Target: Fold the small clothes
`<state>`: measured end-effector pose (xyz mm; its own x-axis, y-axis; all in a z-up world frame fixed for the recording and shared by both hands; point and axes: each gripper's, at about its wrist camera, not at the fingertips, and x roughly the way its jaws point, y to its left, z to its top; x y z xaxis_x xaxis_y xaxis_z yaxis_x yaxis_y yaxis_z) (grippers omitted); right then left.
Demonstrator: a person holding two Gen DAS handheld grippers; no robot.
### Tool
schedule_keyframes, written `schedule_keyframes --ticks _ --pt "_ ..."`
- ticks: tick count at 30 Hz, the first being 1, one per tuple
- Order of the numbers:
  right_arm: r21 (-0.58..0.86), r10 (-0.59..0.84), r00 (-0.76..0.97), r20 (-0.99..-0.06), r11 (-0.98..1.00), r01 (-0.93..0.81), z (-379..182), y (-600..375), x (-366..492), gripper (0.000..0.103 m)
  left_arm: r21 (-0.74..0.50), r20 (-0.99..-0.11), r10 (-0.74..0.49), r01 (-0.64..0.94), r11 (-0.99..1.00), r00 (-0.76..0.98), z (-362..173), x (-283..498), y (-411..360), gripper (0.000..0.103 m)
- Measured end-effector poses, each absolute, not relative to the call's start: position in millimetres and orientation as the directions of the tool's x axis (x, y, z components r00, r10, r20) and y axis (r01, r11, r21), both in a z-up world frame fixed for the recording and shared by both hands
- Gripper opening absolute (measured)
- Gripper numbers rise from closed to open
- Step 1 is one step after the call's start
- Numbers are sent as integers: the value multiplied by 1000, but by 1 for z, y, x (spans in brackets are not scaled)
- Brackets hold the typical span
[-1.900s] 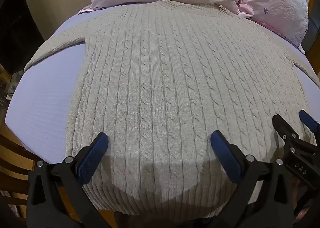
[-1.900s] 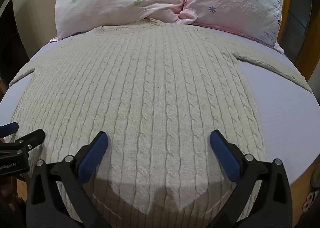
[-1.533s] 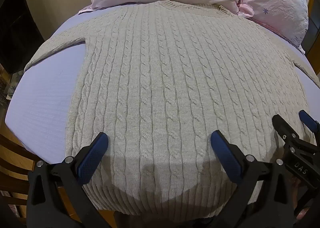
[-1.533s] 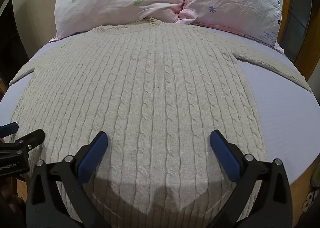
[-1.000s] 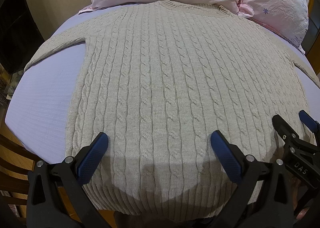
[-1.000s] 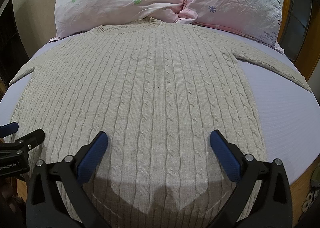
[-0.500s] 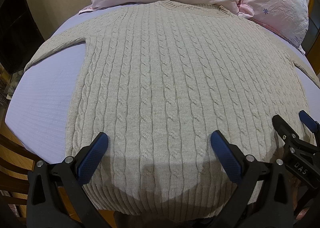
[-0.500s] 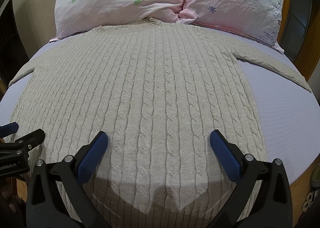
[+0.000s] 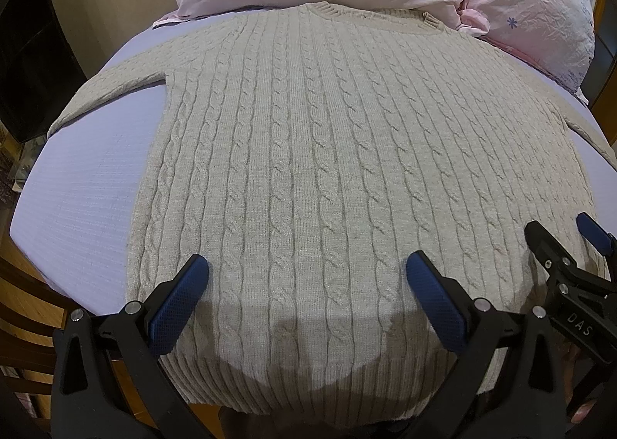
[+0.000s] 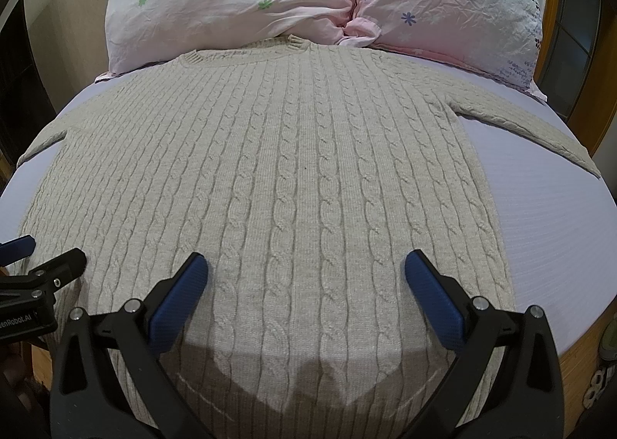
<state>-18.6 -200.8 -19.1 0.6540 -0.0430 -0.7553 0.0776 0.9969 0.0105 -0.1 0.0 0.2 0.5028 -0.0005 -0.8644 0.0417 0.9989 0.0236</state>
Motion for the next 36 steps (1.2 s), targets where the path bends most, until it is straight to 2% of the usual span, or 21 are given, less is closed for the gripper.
schedule_keyframes --ticks 36 --pt "9 -43 655 -754 997 77 -19 -199 -20 101 26 -853 2 39 999 522 3 -3 1 102"
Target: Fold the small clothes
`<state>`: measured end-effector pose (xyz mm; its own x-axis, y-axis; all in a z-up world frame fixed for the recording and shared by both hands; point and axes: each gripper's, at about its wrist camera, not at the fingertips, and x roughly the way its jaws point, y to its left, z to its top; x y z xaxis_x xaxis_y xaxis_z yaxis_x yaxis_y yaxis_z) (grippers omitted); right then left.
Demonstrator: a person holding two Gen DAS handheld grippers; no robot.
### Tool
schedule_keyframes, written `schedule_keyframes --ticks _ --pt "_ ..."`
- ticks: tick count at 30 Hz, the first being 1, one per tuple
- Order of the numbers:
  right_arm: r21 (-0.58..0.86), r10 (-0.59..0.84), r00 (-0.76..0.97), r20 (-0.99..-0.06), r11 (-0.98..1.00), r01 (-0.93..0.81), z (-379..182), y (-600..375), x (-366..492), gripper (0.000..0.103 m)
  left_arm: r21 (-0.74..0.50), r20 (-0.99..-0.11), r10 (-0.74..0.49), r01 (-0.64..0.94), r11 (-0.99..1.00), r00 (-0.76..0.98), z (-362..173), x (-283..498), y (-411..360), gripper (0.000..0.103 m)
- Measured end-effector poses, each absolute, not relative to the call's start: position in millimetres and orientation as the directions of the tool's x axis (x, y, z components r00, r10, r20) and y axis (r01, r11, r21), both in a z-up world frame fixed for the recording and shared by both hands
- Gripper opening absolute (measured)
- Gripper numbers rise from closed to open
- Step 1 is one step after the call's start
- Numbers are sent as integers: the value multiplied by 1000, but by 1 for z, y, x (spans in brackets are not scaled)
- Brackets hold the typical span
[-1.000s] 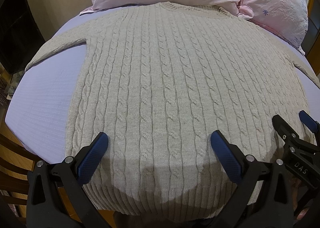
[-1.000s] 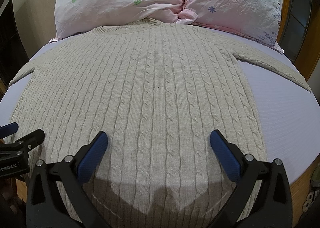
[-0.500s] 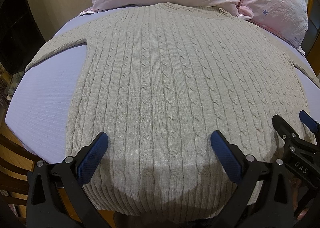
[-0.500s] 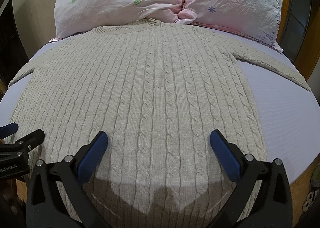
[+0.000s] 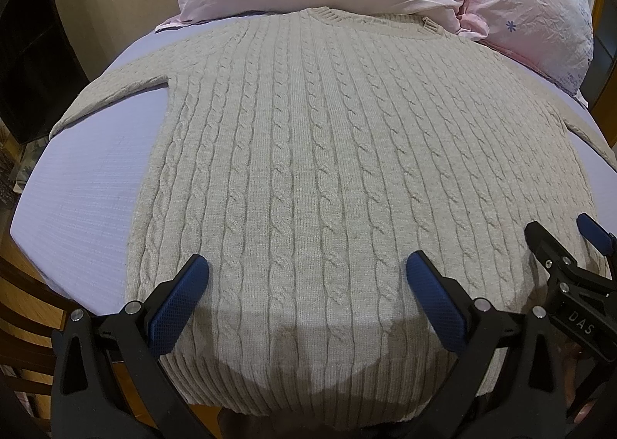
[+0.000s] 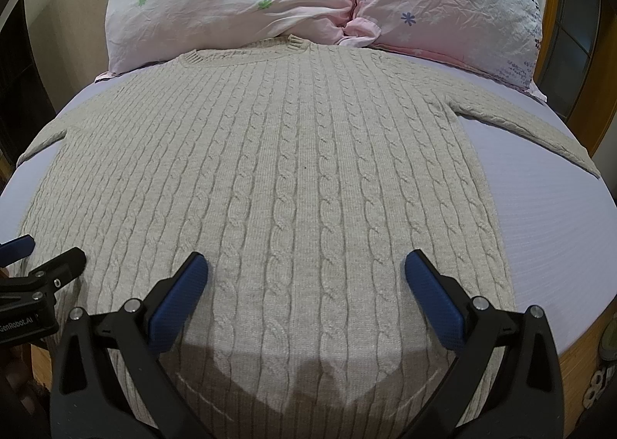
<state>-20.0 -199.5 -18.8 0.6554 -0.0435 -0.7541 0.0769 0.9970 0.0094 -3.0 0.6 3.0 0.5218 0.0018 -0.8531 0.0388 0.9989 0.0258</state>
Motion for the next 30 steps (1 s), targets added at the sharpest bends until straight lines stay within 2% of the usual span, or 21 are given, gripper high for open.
schedule_keyframes --ticks 16,18,20,22,25,27,28,30 --pt "9 15 691 -723 1000 -11 -21 -203 -29 101 31 -805 -1 44 999 593 1 -11 2 102" --pt "19 53 713 -699 998 -55 -21 -207 -33 101 33 -792 -4 48 998 610 0 -14 2 102" --pt "109 136 708 -693 991 -83 -12 -230 -29 101 34 -773 -13 61 998 634 -2 -17 3 102" --pt "236 151 755 -639 972 6 6 -278 -27 101 34 -746 -31 84 996 665 -3 -22 5 102" --pt "394 64 802 -594 892 221 25 -375 -16 100 -5 -744 -97 139 990 661 1 -14 13 102" --pt "476 4 787 -617 798 369 24 -449 -3 88 -91 -733 -191 183 979 653 9 -7 28 102" --pt "512 -5 777 -630 750 420 20 -478 2 77 -148 -720 -237 189 971 653 14 1 41 102" --pt "583 -18 749 -662 616 530 8 -539 13 73 -246 -694 -281 148 958 663 23 18 73 102"
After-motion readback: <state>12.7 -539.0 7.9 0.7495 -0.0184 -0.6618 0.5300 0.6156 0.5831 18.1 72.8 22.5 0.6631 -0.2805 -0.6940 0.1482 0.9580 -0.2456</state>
